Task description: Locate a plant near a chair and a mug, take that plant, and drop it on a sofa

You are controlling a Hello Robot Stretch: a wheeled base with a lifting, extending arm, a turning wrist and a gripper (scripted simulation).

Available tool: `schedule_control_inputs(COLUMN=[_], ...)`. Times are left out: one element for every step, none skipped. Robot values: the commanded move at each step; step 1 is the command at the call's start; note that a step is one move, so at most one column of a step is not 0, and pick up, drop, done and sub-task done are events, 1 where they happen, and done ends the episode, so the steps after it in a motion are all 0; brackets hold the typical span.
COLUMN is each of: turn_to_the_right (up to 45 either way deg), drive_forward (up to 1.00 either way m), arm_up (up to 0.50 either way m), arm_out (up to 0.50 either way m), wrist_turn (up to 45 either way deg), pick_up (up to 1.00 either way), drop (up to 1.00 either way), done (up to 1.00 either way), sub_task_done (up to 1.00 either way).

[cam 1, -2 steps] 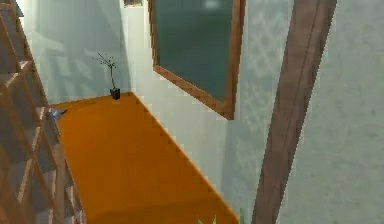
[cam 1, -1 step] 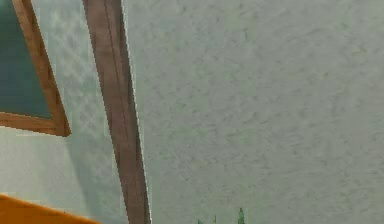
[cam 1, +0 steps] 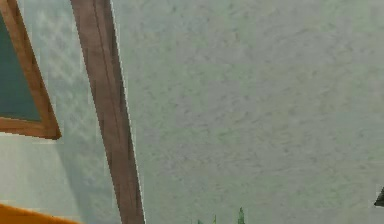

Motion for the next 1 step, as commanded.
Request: schedule_control_inputs(turn_to_the_right=[-15.0], drive_forward=[0.0], arm_up=[0.0], arm_out=[0.0], wrist_turn=[0.0], pick_up=[0.0], drop=[0.0], done=[0.0], sub_task_done=[0.0])
